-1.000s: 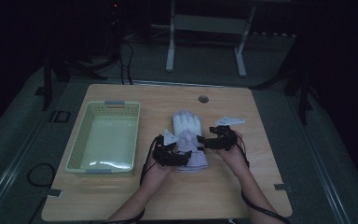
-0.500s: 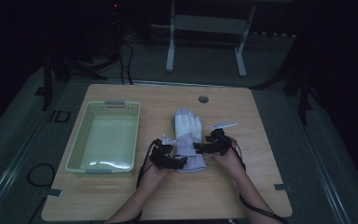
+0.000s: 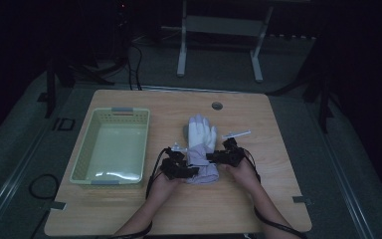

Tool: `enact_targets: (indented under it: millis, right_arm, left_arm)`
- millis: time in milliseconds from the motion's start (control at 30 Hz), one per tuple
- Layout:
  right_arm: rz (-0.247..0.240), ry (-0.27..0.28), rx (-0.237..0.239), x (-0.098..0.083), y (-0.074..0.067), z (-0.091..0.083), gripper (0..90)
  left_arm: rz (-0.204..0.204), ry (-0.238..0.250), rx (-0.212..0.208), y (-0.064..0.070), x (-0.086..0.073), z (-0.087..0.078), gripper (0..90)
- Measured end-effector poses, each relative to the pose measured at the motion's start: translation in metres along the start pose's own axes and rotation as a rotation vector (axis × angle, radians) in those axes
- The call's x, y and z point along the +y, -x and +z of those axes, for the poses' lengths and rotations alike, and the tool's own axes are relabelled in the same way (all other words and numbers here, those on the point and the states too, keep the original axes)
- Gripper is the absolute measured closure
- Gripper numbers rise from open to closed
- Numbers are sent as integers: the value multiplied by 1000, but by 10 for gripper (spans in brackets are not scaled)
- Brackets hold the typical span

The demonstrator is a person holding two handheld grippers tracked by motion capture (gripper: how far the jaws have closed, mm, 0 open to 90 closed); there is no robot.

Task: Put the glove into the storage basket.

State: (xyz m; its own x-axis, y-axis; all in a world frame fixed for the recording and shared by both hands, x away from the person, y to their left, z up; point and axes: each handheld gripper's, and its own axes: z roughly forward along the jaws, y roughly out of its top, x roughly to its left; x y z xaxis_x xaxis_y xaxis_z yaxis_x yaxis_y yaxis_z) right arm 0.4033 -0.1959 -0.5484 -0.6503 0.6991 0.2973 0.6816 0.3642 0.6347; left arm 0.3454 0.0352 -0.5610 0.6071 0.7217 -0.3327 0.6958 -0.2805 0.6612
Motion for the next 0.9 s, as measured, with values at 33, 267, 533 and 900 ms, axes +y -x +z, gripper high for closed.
enact_targets:
  millis: [33,267,533,900]
  right_arm:
    - [-19,-3,-21,1,-3,0,749]
    - [-72,2,-111,4,-19,-2,806]
    - [-54,28,-131,7,-27,-8,816]
    - [-64,98,-144,25,-43,-30,817]
  left_arm:
    - [13,-3,13,2,1,-2,479]
    - [35,-27,42,10,7,-7,677]
    - [49,-43,20,10,13,-13,712]
    - [113,-24,28,17,35,-42,717]
